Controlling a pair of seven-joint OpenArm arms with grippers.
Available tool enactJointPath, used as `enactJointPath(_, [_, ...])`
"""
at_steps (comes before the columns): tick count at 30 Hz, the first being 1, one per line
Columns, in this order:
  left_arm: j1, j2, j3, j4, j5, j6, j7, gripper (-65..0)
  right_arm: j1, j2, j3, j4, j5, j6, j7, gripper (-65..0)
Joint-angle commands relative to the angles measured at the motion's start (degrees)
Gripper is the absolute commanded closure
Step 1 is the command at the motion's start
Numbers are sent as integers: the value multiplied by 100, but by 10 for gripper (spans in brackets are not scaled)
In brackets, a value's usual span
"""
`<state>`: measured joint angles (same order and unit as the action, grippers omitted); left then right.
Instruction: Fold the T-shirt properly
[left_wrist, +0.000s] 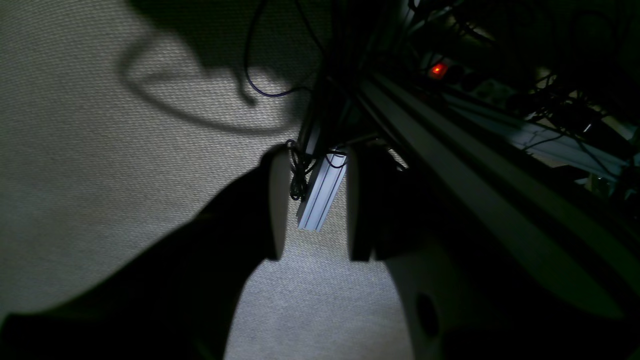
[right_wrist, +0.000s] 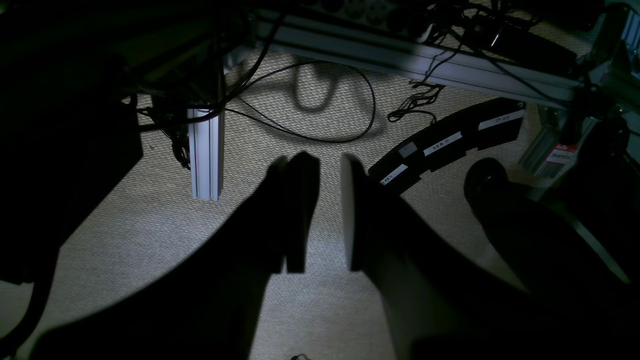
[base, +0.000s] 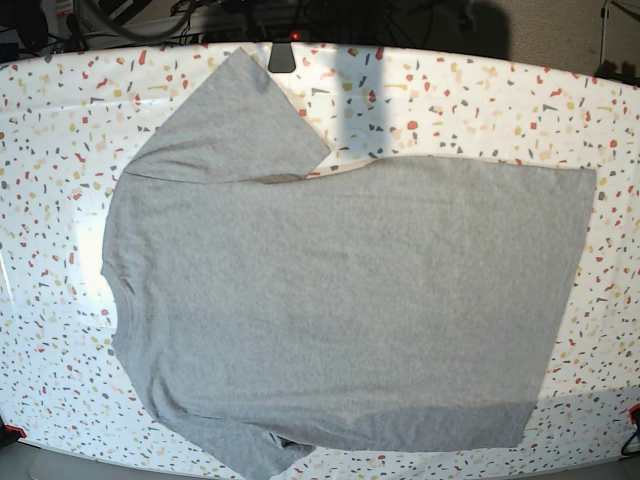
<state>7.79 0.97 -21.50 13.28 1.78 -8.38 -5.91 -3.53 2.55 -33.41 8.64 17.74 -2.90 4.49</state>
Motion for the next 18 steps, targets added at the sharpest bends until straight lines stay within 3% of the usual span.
enactJointPath(1, [52, -2, -11, 26, 35, -37, -68, -194, -15, 15, 4, 13, 68, -160, 50, -132])
enactJointPath(18, [76, -2, -11, 26, 37, -37, -107, -194, -15, 17, 2, 13, 68, -157, 50, -132])
